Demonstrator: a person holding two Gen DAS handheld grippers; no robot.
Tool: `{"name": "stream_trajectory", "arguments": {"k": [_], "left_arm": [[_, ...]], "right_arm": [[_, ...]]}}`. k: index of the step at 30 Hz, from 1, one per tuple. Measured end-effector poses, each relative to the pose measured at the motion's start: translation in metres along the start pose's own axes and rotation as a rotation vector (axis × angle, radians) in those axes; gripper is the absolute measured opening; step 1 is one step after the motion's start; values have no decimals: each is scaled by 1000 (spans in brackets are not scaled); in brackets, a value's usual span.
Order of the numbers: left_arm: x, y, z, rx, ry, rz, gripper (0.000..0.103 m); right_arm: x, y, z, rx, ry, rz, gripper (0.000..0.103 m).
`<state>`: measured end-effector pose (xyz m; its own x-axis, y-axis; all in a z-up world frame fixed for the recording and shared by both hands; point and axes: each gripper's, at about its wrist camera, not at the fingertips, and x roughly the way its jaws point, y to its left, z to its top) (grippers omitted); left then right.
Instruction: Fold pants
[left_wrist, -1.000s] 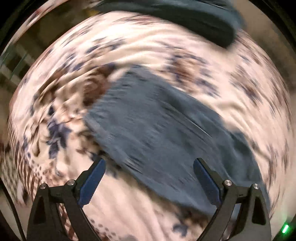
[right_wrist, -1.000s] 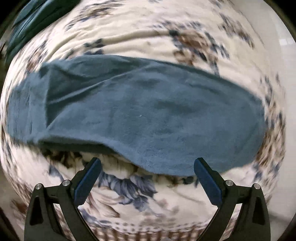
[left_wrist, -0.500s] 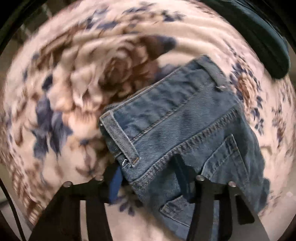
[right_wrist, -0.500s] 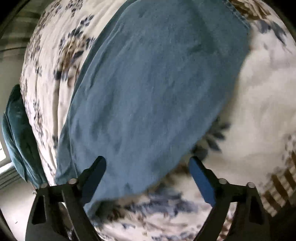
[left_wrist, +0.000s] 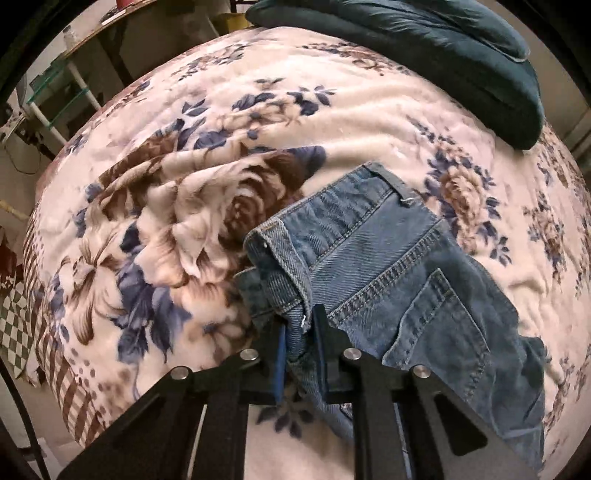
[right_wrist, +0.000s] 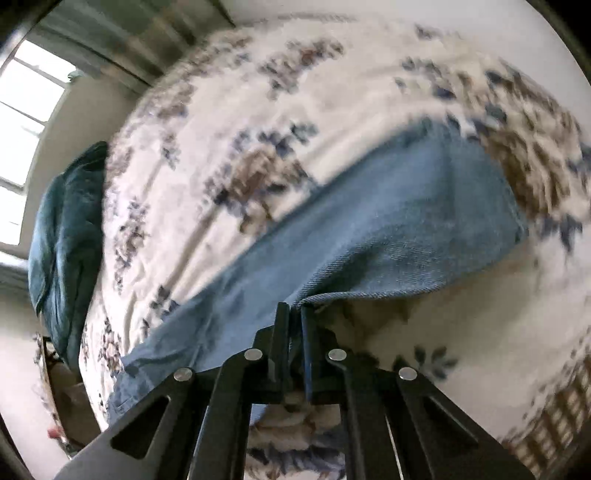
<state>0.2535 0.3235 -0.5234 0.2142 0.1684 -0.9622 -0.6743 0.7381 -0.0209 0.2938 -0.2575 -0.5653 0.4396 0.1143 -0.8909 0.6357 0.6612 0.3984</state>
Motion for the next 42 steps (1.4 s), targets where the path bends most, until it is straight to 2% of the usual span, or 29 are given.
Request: {"name": "stream_trajectory", "arguments": {"k": [2,4,6,7,8,9,10,11,12,13,15,17,19,23,25,27,28,29,30,31,34,37,39,42], "left_arm": [[14,-6,-2,10,30,26,11],[22,-3,-8,13,50,38,11],[11,-7,-16,37,23,54,15],[3,-10,-22,56,21,61,17],[-12,-18,-28,84,8,62,21],[-25,-24,-34,109,-10,60,26],[-39,-31,-42,138,-30,48,27],[-54,-41,-52,182,-53,32,33],[-69,-57,-64,248,-74,22,47],[-81,-75,-77,315,-92,6,57],[-96,-110,-100,412,-119,-48,89],[-98,-152,-125,516,-111,-97,96],[-85,-188,-143,571,-69,-110,96],[-55,-261,-172,626,-13,-124,96],[-47,-288,-182,653,-10,-115,96],[-40,-313,-191,692,-16,-96,96],[-36,-323,-194,712,-17,-84,96],[-33,-328,-196,722,-18,-81,96],[-31,-334,-198,738,-21,-73,96],[-30,-339,-201,750,-24,-63,96],[-31,-341,-204,773,-21,-50,96],[-37,-338,-207,778,-25,-52,96],[-41,-334,-206,776,-30,-53,96],[-40,-330,-205,769,-29,-39,96]], "right_arm": [[22,-5,4,-5,59,-61,7],[56,-26,2,33,205,-113,8],[74,-48,-2,88,324,-106,8],[76,-55,-6,119,354,-75,15],[74,-59,-7,128,354,-63,33],[66,-61,-7,135,333,-44,45],[57,-65,-8,146,313,-31,66],[48,-70,-6,164,291,-18,72],[35,-77,-2,185,261,-14,74],[26,-86,-1,196,240,-23,74],[7,-107,13,232,170,-59,74],[-6,-130,38,251,109,-101,75],[-12,-157,65,260,69,-128,74],[4,-191,121,208,87,-156,75],[16,-199,146,116,121,-149,74],[43,-186,167,-30,179,-169,74],[54,-182,170,-74,207,-192,63],[65,-176,174,-146,226,-231,32],[69,-172,173,-201,235,-266,20],[69,-169,172,-237,232,-292,17],[41,-152,170,-309,136,-300,16],[-14,-136,177,-298,12,-226,16],[-38,-123,184,-320,-37,-195,16],[-36,-107,201,-329,-48,-181,16]]}}
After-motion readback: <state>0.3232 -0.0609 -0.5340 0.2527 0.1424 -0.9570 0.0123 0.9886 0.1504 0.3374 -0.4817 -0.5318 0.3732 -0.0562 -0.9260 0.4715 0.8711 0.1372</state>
